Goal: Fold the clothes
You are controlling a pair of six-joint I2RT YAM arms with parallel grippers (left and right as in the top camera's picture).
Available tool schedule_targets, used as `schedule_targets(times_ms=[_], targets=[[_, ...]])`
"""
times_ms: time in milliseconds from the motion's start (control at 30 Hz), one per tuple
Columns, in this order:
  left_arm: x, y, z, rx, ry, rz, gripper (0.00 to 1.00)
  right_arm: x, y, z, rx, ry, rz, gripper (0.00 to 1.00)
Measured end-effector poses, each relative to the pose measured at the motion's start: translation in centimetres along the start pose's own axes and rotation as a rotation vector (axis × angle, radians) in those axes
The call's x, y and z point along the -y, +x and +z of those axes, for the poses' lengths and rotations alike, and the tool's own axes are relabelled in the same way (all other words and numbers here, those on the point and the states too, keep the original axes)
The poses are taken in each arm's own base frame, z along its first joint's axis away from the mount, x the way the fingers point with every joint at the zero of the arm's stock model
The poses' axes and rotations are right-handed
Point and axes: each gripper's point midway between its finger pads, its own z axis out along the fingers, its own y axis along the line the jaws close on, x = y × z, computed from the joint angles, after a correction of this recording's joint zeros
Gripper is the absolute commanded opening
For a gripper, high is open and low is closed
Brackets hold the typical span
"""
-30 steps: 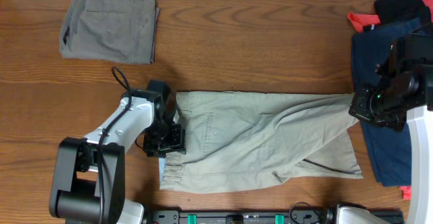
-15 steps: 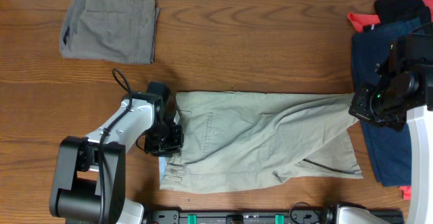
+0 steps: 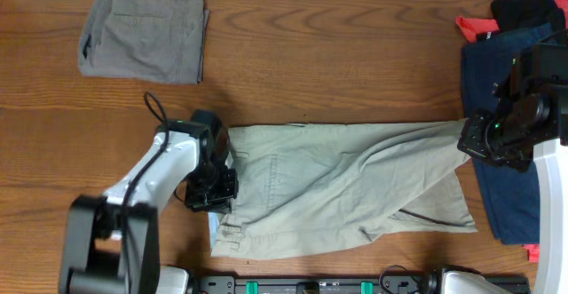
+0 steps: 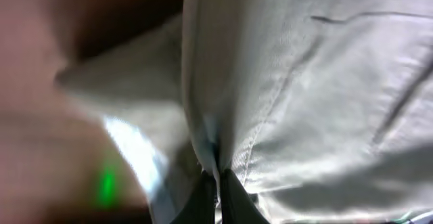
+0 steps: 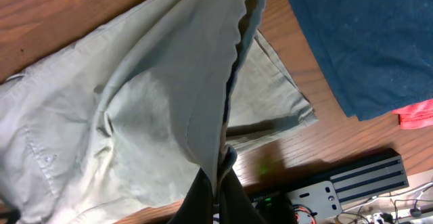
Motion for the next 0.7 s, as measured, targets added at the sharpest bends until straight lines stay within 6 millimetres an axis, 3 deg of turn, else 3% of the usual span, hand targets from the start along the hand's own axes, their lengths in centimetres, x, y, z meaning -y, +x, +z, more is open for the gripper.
schedule_targets(times_ms=[233, 500, 700], targets=[[1.3, 2.1, -5.3, 0.207, 0.055, 0.052, 0.06, 0.1, 0.2, 0.0, -0.008, 0.003, 0.0, 0.01], [1.1, 5.2, -7.0, 0.253, 0.072, 0.028, 0.07, 0.2, 0.6, 0.0, -0.024, 0.009, 0.0, 0.01], [1.4, 3.9, -6.9, 0.278, 0.08, 0.028, 0.54, 0.2, 0.6, 0.0, -0.023, 0.009, 0.001, 0.01]])
